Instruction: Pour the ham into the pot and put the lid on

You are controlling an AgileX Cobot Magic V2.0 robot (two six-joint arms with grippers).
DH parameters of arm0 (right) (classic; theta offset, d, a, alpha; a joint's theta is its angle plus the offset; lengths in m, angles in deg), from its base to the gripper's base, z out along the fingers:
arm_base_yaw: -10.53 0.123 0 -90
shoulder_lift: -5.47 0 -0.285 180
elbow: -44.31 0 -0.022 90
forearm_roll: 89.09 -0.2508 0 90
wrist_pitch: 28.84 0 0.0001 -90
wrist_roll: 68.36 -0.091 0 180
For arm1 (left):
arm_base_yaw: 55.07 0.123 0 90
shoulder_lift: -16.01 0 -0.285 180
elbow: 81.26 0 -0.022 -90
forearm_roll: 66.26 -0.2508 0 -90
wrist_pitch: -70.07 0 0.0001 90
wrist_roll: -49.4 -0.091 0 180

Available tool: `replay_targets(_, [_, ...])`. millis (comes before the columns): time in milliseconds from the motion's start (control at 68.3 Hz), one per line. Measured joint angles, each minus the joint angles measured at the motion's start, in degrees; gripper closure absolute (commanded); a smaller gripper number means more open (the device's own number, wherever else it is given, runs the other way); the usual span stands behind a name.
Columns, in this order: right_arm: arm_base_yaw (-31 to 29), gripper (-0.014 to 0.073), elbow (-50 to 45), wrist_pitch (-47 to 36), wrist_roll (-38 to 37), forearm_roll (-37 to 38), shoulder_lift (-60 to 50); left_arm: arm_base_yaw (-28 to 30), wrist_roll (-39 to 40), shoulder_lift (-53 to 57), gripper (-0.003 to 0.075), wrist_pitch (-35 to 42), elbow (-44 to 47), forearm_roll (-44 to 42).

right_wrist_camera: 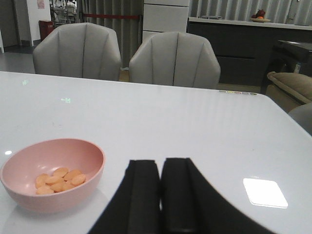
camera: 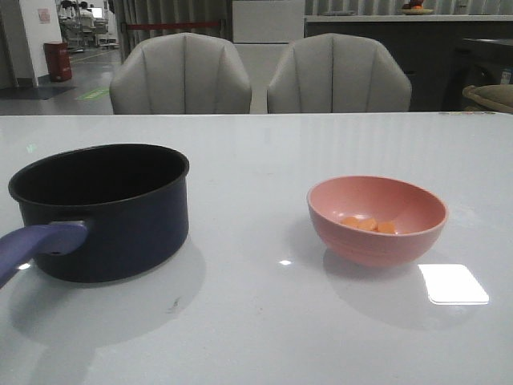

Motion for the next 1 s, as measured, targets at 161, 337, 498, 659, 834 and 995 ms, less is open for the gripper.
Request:
replay_targets(161, [0.0, 0.0440, 0.0, 0.0, 0.0, 0.0, 0.0, 0.0, -0.9, -3.1, 0.0359, 2.5, 2.0, 1.4])
replay_targets(337, [0.0, 0.0440, 0.0, 0.0, 0.0, 0.0, 0.0, -0.3, -2.0, -5.1, 0.0263, 3.8, 2.1, 1.5])
replay_targets(498, [0.0, 0.0440, 0.0, 0.0, 0.0, 0.0, 0.0, -1.5, -2.4, -6.5, 0.0190, 4.7, 2.1, 1.9])
replay_targets(659, [0.0, 0.0440, 0.0, 0.0, 0.0, 0.0, 0.0, -3.0, -2.5, -7.1, 0.0100, 5.2, 2.0, 0.9])
replay_targets(834, [0.0, 0.0440, 0.0, 0.0, 0.0, 0.0, 0.0, -4.5, -2.5, -7.2, 0.0094, 4.3, 1.1, -1.4])
replay_targets(995, [0.0, 0.0440, 0.0, 0.0, 0.0, 0.0, 0.0, -4.9, -2.5, -5.2, 0.0094, 2.9, 0.1, -3.2])
